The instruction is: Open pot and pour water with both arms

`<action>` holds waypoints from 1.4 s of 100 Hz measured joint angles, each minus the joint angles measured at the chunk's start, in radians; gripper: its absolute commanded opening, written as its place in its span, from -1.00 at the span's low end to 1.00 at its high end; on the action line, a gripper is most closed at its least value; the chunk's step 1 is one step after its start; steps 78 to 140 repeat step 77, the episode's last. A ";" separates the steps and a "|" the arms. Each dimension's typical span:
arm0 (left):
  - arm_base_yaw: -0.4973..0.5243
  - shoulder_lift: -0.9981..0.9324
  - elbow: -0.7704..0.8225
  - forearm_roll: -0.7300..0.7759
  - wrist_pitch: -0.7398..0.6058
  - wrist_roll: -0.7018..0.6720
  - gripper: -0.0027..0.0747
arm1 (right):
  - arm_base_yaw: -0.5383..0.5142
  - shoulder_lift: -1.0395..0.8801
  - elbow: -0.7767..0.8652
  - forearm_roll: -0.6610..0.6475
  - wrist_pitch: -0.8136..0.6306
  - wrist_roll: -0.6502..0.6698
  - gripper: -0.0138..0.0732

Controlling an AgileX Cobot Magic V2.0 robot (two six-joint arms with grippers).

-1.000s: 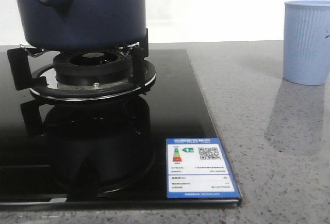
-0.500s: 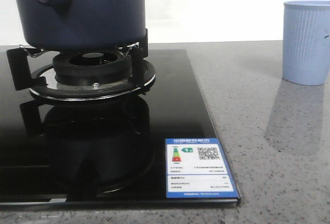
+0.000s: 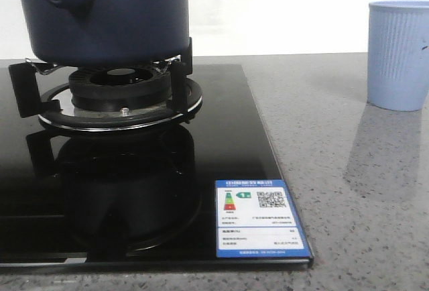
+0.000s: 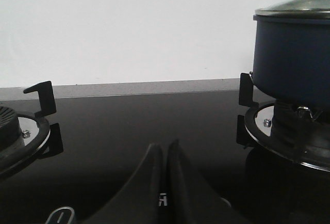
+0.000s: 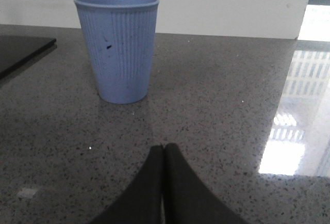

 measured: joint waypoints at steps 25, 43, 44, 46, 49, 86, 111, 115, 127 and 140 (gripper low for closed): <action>0.000 0.000 0.000 0.000 0.000 0.000 -0.97 | 0.000 0.000 0.000 0.004 0.043 -0.002 -0.82; 0.000 0.000 0.000 0.000 0.001 0.000 -0.97 | 0.000 0.000 0.000 0.004 0.045 -0.002 -0.82; 0.000 0.000 0.000 0.000 0.001 0.000 -0.97 | 0.000 0.000 0.000 0.004 0.045 -0.002 -0.82; 0.000 0.000 0.000 0.000 0.001 0.000 -0.97 | 0.000 0.000 0.000 0.004 0.045 -0.002 -0.82; 0.000 0.000 0.000 0.000 0.001 0.000 -0.97 | 0.000 0.000 0.000 0.004 0.045 -0.002 -0.82; 0.000 0.000 0.000 0.000 0.002 0.000 -0.97 | 0.000 0.000 0.000 0.004 0.047 -0.002 -0.82; 0.000 0.000 0.000 0.000 0.002 0.000 -0.97 | 0.000 0.000 0.000 0.004 0.047 -0.002 -0.82; 0.000 0.000 0.000 0.000 0.002 0.000 -0.97 | 0.000 0.000 0.000 0.004 0.047 -0.002 -0.82; 0.000 0.000 0.000 0.000 0.002 0.000 -0.97 | 0.000 0.000 0.000 0.004 0.047 -0.002 -0.82; 0.000 0.000 0.000 0.000 0.002 0.000 -0.97 | 0.000 0.000 0.000 0.004 0.047 -0.002 -0.82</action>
